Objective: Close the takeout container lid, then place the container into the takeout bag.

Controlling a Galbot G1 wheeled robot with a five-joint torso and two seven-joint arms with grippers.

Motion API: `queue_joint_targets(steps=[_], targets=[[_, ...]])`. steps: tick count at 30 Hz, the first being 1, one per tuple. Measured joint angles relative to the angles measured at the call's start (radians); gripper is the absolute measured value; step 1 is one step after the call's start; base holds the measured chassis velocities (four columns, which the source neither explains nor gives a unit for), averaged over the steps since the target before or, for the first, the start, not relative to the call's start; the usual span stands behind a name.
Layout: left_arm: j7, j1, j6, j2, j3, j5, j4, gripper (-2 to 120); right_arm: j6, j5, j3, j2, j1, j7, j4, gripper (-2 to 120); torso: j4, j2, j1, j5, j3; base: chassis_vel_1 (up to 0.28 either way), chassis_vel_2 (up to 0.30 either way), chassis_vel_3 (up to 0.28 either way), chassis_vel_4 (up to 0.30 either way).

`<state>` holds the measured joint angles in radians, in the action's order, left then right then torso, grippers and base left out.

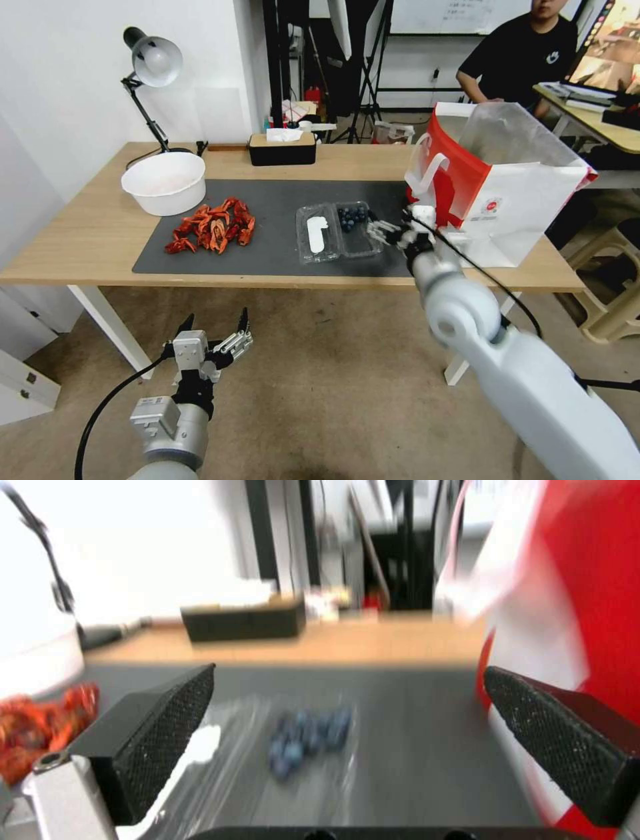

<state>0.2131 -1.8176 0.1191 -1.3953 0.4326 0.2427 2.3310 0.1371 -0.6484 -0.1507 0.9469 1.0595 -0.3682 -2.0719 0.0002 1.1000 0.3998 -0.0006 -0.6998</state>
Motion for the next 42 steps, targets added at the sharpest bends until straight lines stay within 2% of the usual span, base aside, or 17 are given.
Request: queue_joint_targets(steps=[2, 3, 6, 12, 14, 19, 22, 23, 24, 26, 27, 29, 31, 33, 34, 37, 42], targets=[[-0.001, 0.006, 0.001, 0.002, -0.008, 0.000, -0.005, 100, -0.123, 0.092, -0.073, -0.001, 0.116, 0.125, -0.005, 100, -0.0002, 0.000, 0.000, 0.0012, 0.000, 0.000, 0.000, 0.000, 0.000], [-0.001, 0.006, 0.001, 0.002, -0.008, 0.000, -0.005, 100, -0.123, 0.092, -0.073, -0.001, 0.116, 0.125, -0.005, 100, -0.0002, 0.000, 0.000, 0.0012, 0.000, 0.000, 0.000, 0.000, 0.000], [-0.008, 0.011, 0.001, 0.008, -0.017, 0.000, -0.010, 100, -0.287, 0.215, -0.209, 0.027, 0.298, 0.249, -0.005, 100, -0.0001, 0.000, 0.000, 0.0006, 0.000, 0.000, 0.000, 0.000, 0.000], [-0.015, 0.019, 0.001, 0.022, -0.027, 0.017, -0.017, 100, -0.432, 0.311, -0.363, 0.129, 0.537, 0.345, -0.022, 100, -0.0001, 0.000, 0.000, 0.0005, 0.000, 0.000, 0.000, 0.000, 0.000], [-0.020, 0.037, 0.014, 0.040, -0.039, 0.064, -0.020, 100, -0.512, 0.364, -0.419, 0.215, 0.686, 0.386, -0.032, 100, -0.0005, 0.000, 0.000, 0.0003, 0.000, 0.000, 0.000, 0.000, 0.000], [-0.020, 0.068, 0.035, 0.064, -0.053, 0.159, -0.020, 100, -0.579, 0.385, -0.443, 0.295, 0.783, 0.417, -0.038, 100, -0.0007, 0.000, 0.000, 0.0002, 0.000, 0.000, 0.000, 0.000, 0.000], [0.006, 0.086, 0.030, 0.075, -0.050, 0.317, -0.005, 100, -0.610, 0.396, -0.403, 0.306, 0.802, 0.429, -0.016, 100, 0.0003, 0.000, 0.000, 0.0008, 0.000, 0.000, 0.000, 0.000, 0.000], [0.006, 0.086, 0.030, 0.075, -0.050, 0.317, -0.005, 100, -0.610, 0.396, -0.403, 0.306, 0.802, 0.429, -0.016, 100, 0.0003, 0.000, 0.000, 0.0008, 0.000, 0.000, 0.000, 0.000, 0.000], [0.025, 0.110, 0.035, 0.088, -0.056, 0.401, 0.004, 100, -0.620, 0.406, -0.389, 0.308, 0.804, 0.429, -0.009, 100, 0.0010, 0.000, 0.000, 0.0012, 0.000, 0.000, 0.000, 0.000, 0.000], [0.075, 0.180, 0.052, 0.118, -0.087, 0.543, 0.006, 100, -0.636, 0.426, -0.386, 0.325, 0.821, 0.426, -0.005, 100, 0.0001, 0.000, 0.000, 0.0002, 0.000, 0.000, 0.000, 0.000, 0.000], [0.075, 0.180, 0.052, 0.118, -0.087, 0.543, 0.006, 100, -0.636, 0.426, -0.386, 0.325, 0.821, 0.426, -0.005, 100, 0.0001, 0.000, 0.000, 0.0002, 0.000, 0.000, 0.000, 0.000, 0.000], [0.125, 0.277, 0.054, 0.159, -0.130, 0.709, -0.012, 100, -0.648, 0.451, -0.389, 0.346, 0.837, 0.419, -0.008, 100, -0.0003, 0.000, 0.000, 0.0003, 0.000, 0.000, 0.000, 0.000, 0.000], [0.141, 0.315, 0.051, 0.176, -0.143, 0.772, -0.025, 100, -0.650, 0.458, -0.390, 0.353, 0.841, 0.417, -0.013, 100, -0.0004, 0.000, 0.000, 0.0005, 0.000, 0.000, 0.000, 0.000, 0.000], [0.161, 0.403, 0.044, 0.220, -0.174, 0.947, -0.061, 100, -0.650, 0.480, -0.392, 0.376, 0.854, 0.410, -0.028, 100, -0.0002, 0.000, 0.000, 0.0003, 0.000, 0.000, 0.000, 0.000, 0.000], [0.161, 0.403, 0.044, 0.220, -0.174, 0.947, -0.061, 100, -0.650, 0.480, -0.392, 0.376, 0.854, 0.410, -0.028, 100, -0.0002, 0.000, 0.000, 0.0003, 0.000, 0.000, 0.000, 0.000, 0.000], [0.187, 0.506, 0.042, 0.259, -0.231, 1.124, -0.097, 100, -0.650, 0.511, -0.398, 0.409, 0.865, 0.404, -0.041, 100, -0.0002, 0.000, 0.000, 0.0006, 0.000, 0.000, 0.000, 0.000, 0.000], [0.246, 0.617, 0.033, 0.242, -0.320, 1.203, -0.138, 100, -0.651, 0.543, -0.401, 0.442, 0.874, 0.398, -0.045, 100, -0.0001, 0.000, 0.000, 0.0006, 0.000, 0.000, 0.000, 0.000, 0.000]])
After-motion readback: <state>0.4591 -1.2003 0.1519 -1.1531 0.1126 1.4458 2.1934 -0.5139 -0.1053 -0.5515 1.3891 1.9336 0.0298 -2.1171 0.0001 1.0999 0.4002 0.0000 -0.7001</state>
